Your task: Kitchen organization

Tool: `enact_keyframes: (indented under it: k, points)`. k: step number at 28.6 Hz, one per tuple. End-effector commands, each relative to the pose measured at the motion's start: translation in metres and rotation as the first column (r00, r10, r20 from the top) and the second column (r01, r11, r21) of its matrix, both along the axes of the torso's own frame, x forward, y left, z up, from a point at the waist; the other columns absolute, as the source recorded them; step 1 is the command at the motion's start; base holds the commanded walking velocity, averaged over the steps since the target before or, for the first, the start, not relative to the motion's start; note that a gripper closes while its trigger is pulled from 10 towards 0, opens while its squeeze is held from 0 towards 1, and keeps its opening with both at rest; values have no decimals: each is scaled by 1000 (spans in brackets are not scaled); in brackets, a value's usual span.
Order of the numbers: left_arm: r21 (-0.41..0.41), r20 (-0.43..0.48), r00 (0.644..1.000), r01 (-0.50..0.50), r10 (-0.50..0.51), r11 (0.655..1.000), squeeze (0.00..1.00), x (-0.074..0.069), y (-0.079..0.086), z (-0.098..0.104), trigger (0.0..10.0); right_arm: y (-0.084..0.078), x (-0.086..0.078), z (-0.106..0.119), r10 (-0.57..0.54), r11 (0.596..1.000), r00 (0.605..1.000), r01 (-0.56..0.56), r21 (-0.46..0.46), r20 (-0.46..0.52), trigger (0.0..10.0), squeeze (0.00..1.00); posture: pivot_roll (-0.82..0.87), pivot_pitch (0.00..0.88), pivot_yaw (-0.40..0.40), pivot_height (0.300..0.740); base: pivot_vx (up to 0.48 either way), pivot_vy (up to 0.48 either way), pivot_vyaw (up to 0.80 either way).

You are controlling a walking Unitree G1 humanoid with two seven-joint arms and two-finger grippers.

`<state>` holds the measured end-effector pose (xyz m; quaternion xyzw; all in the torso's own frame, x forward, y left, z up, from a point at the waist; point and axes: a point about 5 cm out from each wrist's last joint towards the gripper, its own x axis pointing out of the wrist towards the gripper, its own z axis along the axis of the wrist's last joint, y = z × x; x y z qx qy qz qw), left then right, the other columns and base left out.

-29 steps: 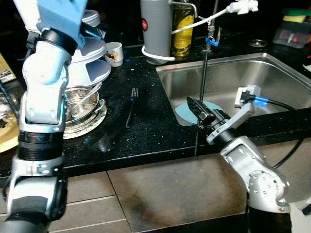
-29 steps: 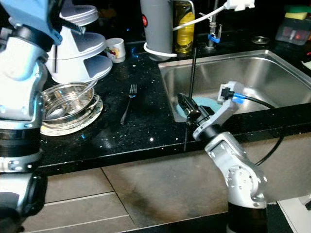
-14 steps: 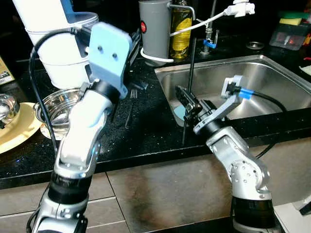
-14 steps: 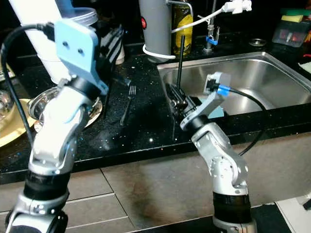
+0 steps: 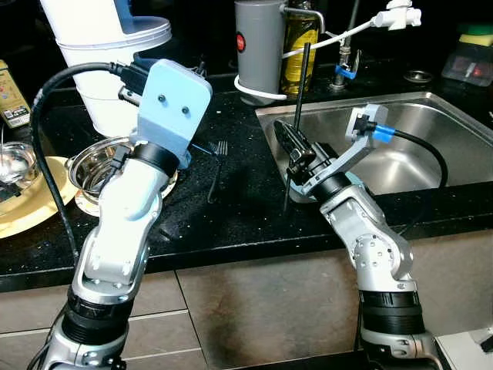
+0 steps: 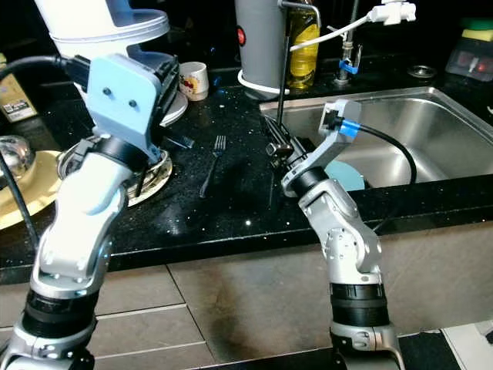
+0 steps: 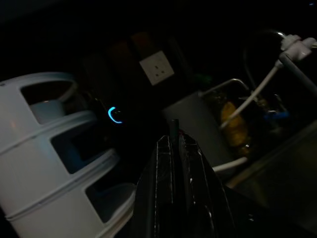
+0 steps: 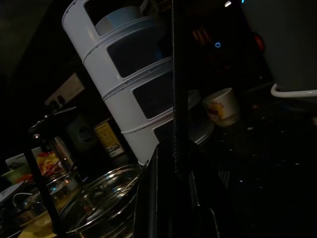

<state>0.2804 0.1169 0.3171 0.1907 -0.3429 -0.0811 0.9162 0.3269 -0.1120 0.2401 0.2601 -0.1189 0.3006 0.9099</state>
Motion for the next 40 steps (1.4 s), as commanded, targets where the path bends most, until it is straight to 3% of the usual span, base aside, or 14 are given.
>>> enact_keyframes:
  k: [1,14,28,40]
  points:
    - [25,14,1000,-14,14,1000,0,1,1,6,10000,4,2,4,13,1000,1000,-13,4,22,10000,0,-10,0,24,740,0,-412,0]
    - [46,33,999,37,-39,998,0,6,-14,12,10000,3,1,8,29,999,997,-30,14,68,10000,0,-29,0,34,740,0,-418,638]
    - [29,25,997,69,-70,997,0,10,-17,11,10000,5,5,0,-17,997,999,20,-74,45,10000,0,-32,0,29,740,0,-415,0]
    - [9,0,995,104,-104,995,0,12,-19,6,10000,7,8,-5,-43,990,999,46,-130,25,10000,0,-34,0,27,740,0,0,0]
